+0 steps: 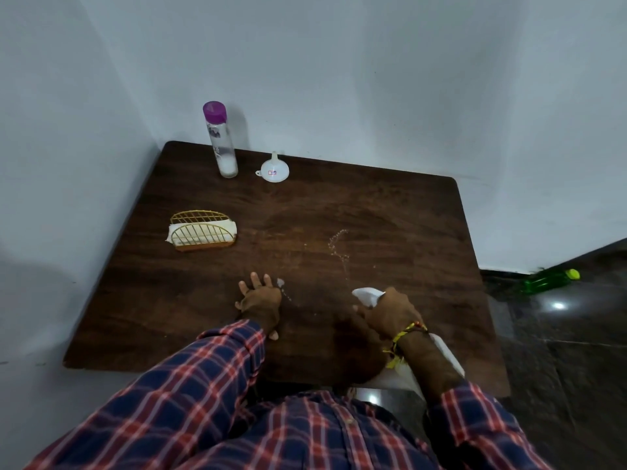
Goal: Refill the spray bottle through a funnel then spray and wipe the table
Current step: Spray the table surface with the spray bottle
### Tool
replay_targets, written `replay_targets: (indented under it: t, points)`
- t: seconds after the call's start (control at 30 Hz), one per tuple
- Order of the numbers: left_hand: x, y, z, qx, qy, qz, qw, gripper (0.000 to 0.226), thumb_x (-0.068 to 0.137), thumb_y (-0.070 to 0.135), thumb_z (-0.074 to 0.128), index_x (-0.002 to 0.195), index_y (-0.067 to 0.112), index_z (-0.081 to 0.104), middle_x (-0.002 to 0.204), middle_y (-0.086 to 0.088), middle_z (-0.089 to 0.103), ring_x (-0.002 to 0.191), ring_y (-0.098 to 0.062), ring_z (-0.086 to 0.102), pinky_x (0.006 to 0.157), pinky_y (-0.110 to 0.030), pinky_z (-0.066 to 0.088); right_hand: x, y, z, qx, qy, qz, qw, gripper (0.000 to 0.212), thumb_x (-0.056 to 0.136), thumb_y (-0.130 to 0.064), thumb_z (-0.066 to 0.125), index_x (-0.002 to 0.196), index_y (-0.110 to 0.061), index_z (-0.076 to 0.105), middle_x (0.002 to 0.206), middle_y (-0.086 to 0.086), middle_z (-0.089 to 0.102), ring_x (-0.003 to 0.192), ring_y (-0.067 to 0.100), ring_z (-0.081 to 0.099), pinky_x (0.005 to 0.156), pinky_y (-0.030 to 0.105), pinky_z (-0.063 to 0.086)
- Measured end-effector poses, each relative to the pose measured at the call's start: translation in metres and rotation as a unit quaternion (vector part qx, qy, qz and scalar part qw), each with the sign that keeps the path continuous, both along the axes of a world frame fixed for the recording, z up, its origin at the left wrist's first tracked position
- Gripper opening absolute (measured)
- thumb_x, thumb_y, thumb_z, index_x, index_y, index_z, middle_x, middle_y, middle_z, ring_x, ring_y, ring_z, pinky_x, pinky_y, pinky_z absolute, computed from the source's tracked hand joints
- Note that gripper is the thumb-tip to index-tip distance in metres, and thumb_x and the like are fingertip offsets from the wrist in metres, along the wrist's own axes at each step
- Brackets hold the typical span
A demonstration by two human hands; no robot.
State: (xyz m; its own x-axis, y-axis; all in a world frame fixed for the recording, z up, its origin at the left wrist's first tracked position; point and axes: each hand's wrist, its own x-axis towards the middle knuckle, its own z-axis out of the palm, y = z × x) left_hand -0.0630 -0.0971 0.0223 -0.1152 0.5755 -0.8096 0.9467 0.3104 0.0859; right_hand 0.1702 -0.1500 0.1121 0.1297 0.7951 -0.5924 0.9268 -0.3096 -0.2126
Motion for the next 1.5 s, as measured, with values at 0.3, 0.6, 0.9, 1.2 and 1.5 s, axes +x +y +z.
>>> replay_targets:
  t: [0.3,0.6,0.9,1.2,1.5]
  points:
    - [-0.004,-0.003,0.008,-0.006,0.007,-0.031,0.999,0.132,0.064,0.009,0.086,0.153,0.017,-0.011,0.159,-0.012,-0.021,0.145,-0.043,-0.014,0.115,-0.062,0.018,-0.043,0.021,0.006,0.112,0.049,-0.097,0.988,0.062,0.077,-0.064,0.064,0.118,-0.017,0.061,0.112,0.003,0.065,0.106,0.027,0.064,0.084,0.033,0.049]
    - [-0.005,-0.003,0.013,-0.022,0.004,-0.057,0.998,0.139,0.061,0.012,0.089,0.151,0.014,-0.016,0.159,-0.014,-0.023,0.145,-0.044,-0.016,0.115,-0.061,0.018,-0.022,0.039,0.016,0.179,0.034,-0.150,0.972,0.051,0.081,-0.066,0.057,0.116,-0.030,0.067,0.106,0.000,0.069,0.097,0.024,0.066,0.082,0.032,0.051]
    - [-0.004,-0.002,0.008,-0.009,0.007,-0.057,0.998,0.140,0.058,0.008,0.090,0.152,0.014,-0.013,0.158,-0.015,-0.024,0.144,-0.046,-0.015,0.114,-0.063,0.021,-0.004,0.005,0.004,0.076,0.000,-0.071,0.995,0.059,0.085,-0.059,0.063,0.128,-0.018,0.058,0.122,0.008,0.061,0.111,0.028,0.061,0.090,0.034,0.050]
    - [-0.004,-0.003,0.008,-0.009,0.011,-0.076,0.997,0.143,0.057,0.016,0.092,0.151,0.013,-0.015,0.158,-0.017,-0.022,0.144,-0.046,-0.013,0.116,-0.060,0.018,0.020,-0.003,0.001,0.108,-0.015,-0.155,0.982,0.047,0.086,-0.057,0.056,0.125,-0.032,0.061,0.116,0.005,0.063,0.110,0.028,0.061,0.091,0.037,0.048]
    - [-0.013,-0.018,0.000,0.036,-0.014,-0.090,0.995,0.139,0.063,0.023,0.089,0.151,0.016,-0.018,0.159,-0.013,-0.023,0.145,-0.043,-0.015,0.116,-0.059,0.020,0.031,-0.006,-0.006,0.210,0.106,-0.258,0.937,0.040,0.079,-0.048,0.074,0.103,-0.016,0.067,0.095,0.004,0.070,0.095,0.028,0.067,0.078,0.034,0.053]
